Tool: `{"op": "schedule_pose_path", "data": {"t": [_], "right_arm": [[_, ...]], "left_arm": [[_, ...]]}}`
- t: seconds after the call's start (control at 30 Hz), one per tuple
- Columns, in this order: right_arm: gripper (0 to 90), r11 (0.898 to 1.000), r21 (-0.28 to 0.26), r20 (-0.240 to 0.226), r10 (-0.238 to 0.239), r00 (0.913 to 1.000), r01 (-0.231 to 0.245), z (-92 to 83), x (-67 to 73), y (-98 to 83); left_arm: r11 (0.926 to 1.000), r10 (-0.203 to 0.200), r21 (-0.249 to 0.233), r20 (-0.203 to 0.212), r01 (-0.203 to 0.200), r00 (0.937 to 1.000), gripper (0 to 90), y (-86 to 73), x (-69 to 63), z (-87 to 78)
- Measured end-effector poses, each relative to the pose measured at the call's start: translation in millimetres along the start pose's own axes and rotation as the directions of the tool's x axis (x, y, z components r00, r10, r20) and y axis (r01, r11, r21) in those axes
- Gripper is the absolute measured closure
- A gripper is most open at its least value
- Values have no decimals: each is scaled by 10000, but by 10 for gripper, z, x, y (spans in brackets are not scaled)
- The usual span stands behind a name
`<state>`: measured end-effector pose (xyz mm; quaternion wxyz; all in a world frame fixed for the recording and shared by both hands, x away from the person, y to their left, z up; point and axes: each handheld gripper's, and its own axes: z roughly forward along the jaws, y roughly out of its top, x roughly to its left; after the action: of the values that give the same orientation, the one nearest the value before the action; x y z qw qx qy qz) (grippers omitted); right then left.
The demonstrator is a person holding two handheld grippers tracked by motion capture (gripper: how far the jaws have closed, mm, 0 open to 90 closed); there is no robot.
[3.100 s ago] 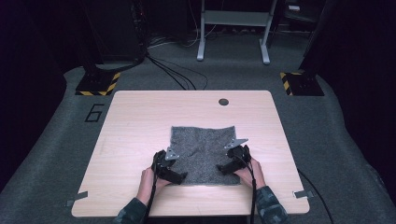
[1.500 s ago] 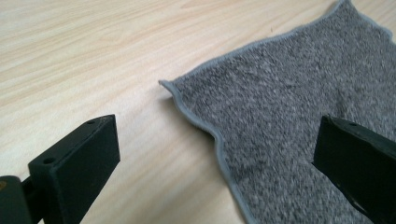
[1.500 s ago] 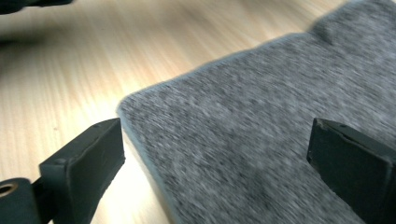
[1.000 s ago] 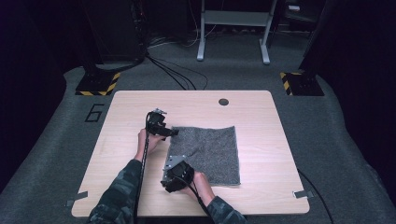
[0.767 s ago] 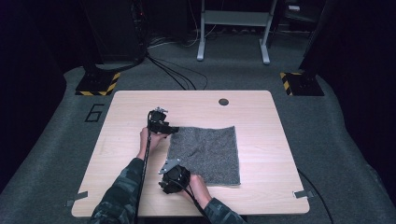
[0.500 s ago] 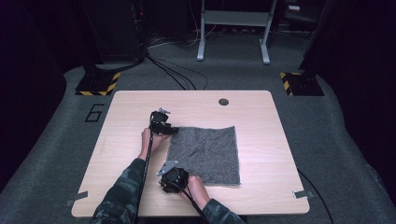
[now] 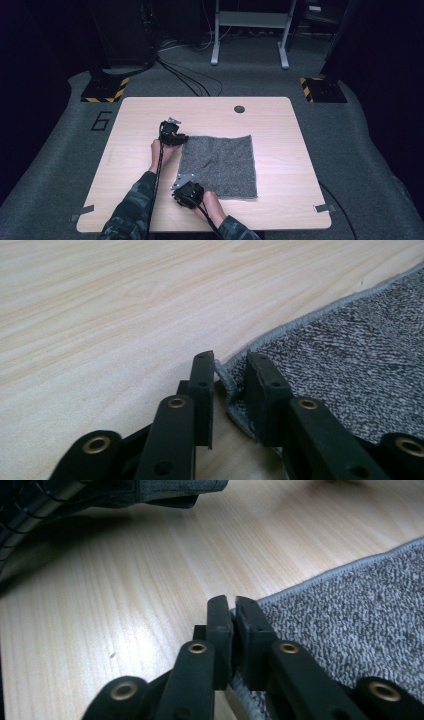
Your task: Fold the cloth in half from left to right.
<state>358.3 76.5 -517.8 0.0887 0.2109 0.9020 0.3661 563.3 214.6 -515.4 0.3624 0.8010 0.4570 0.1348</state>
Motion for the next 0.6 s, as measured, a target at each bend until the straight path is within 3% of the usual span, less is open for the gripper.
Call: {"op": "schedule_pose_path", "data": {"t": [0.03, 0.27, 0.6], "right_arm": [[876, 9998, 177, -80, 52, 10000, -50, -15, -1, 0], [888, 9999, 50, -115, 121, 9999, -121, -34, -3, -27], [894, 9956, -842, -119, 392, 9992, -401, -218, -23, -80]], "left_arm": [[10000, 0, 0, 0, 0, 10000, 790, 0, 0, 0], [9999, -17, -103, -21, 17, 10000, 872, -11, -17, 14], [9990, -203, -398, -146, 197, 9997, 880, -6, -40, -53]]}}
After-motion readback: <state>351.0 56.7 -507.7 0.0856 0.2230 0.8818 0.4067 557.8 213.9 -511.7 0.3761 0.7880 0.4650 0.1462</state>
